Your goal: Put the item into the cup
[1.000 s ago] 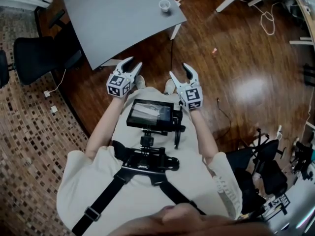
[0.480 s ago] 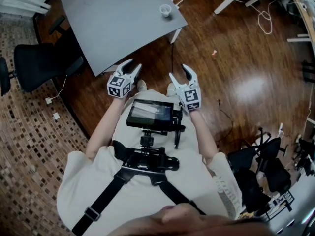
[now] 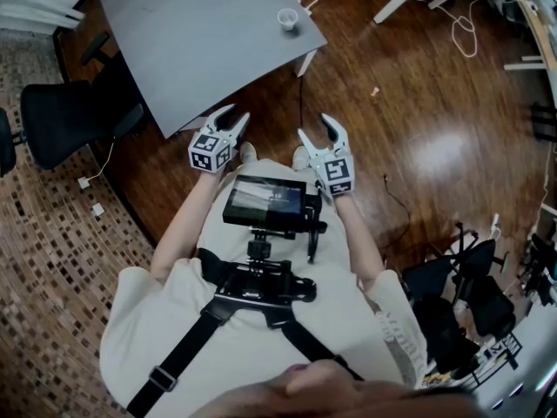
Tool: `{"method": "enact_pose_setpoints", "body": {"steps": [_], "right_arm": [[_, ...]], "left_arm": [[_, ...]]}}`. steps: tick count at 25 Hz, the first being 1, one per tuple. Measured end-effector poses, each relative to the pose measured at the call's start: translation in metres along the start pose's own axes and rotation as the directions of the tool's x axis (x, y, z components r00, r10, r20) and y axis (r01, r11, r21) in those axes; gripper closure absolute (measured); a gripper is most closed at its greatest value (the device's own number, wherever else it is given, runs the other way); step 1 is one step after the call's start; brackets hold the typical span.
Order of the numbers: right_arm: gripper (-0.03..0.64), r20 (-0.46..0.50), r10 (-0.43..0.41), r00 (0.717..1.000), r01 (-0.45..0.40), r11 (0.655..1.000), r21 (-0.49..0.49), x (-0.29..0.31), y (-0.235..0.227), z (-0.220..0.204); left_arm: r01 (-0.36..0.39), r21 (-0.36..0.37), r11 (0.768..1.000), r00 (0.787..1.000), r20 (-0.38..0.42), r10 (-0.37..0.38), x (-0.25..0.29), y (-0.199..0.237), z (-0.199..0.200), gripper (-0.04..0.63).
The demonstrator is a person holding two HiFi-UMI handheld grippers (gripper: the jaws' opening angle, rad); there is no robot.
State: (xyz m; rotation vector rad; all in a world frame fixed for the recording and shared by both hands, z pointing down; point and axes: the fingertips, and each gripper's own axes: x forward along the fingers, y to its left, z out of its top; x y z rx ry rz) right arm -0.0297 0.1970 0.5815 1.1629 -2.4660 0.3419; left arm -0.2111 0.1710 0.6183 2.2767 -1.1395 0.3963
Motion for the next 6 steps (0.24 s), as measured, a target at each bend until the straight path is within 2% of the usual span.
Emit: {"method": "enact_pose_setpoints", "body": {"steps": [2, 6], "right_arm": [[0.334, 0.006, -0.003, 1.000, 0.003, 1.000, -0.009, -0.002, -0.004, 0.007], [0.334, -0.004, 0.002, 1.000, -0.002, 1.000, 0.009, -0.004, -0.017, -0.010]], "left_arm": [[0.000, -0.002, 1.000, 1.000, -0.004, 0.000, 0.003, -0.002, 0.000, 0.437], [-0.006, -0.001, 1.000, 1.000, -0.014, 0.006, 0.013, -0.010, -0.002, 0.437]]}}
